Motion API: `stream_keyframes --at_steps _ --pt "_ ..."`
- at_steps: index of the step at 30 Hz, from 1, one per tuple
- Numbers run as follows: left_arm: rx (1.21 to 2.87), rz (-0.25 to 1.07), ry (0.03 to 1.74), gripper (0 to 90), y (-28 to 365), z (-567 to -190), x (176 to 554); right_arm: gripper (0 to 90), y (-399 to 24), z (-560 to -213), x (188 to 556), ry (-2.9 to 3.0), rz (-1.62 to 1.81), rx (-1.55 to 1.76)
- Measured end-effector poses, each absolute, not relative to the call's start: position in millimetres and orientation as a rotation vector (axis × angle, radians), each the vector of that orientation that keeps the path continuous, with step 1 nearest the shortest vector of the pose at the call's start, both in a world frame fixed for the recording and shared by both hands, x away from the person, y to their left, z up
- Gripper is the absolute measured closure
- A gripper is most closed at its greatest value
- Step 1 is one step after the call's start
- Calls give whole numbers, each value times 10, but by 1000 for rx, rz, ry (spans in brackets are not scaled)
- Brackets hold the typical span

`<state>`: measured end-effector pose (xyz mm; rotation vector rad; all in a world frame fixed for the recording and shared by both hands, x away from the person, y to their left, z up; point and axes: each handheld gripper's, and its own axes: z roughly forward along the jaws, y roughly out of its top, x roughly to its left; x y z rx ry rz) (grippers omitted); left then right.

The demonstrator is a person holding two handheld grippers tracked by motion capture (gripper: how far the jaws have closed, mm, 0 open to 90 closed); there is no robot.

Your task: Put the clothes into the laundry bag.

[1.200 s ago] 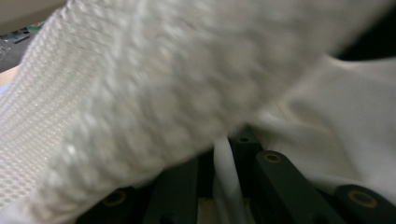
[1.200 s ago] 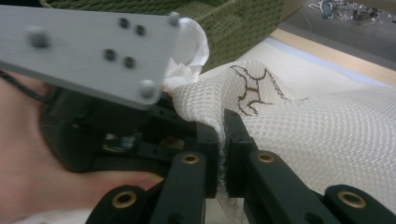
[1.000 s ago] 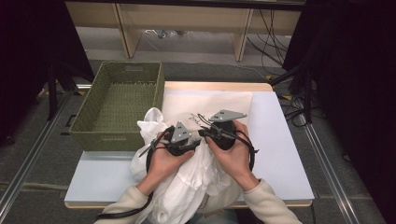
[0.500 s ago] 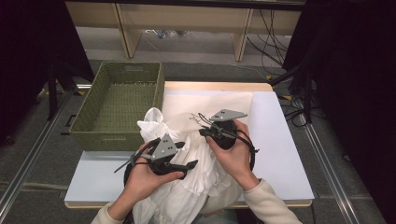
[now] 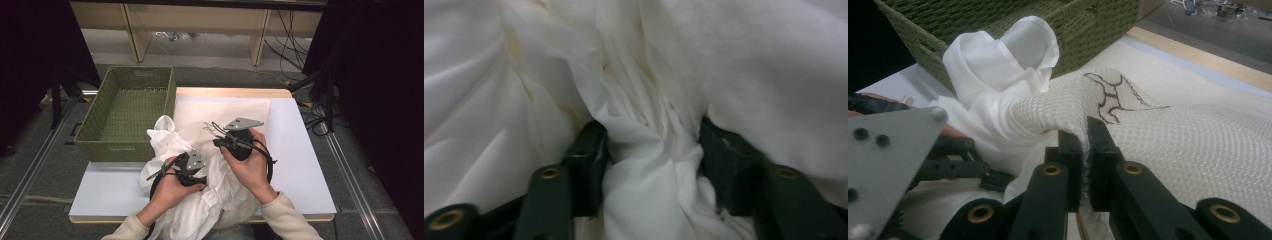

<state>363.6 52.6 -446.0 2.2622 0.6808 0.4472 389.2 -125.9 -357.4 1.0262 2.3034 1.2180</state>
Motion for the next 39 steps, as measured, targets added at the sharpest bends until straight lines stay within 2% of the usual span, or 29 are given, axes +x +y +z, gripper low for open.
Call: stream_keyframes --at_steps 3,4,6,7,10,11,15,20,23,24,25,29,35,38,39 --pt "2282 449 678 715 491 -4481 3643 877 -1246 -3575 3887 2305 1208 1008" --pt "2283 461 675 715 492 -4478 3645 877 -1246 -3575 3887 2305 1208 1008" --pt "2247 446 682 793 515 -4454 3639 878 -1241 -3577 3882 2309 1214 1014" --pt "2152 394 718 815 565 -4394 3623 877 -1240 -3584 3887 2306 1212 1022" --pt "2055 345 726 825 614 -4271 3583 878 -1234 -3594 3878 2306 1207 1037" --pt "1969 335 722 826 626 -4113 3528 878 -1221 -3601 3877 2303 1218 1040" --pt "1889 365 674 829 586 -3901 3504 878 -1193 -3540 3824 2304 1247 998" --pt "1876 441 679 828 528 -3853 3586 879 -1198 -3437 3740 2271 1281 962" --pt "1913 496 725 823 446 -4035 3823 880 -1174 -3434 3703 2293 1309 990" --pt "1913 496 725 820 446 -4035 3823 880 -1174 -3434 3703 2293 1309 990" --pt "1950 508 756 814 436 -4184 3981 880 -1153 -3470 3724 2303 1293 979" --pt "1966 503 760 770 443 -4287 4026 879 -1177 -3539 3799 2315 1254 981" --pt "1966 489 719 519 569 -4169 3857 878 -1233 -3566 3873 2294 1251 990" --pt "1951 487 713 440 601 -4135 3784 878 -1233 -3559 3862 2297 1241 997" --pt "1968 487 703 440 642 -4104 3735 877 -1231 -3556 3859 2300 1238 1002"
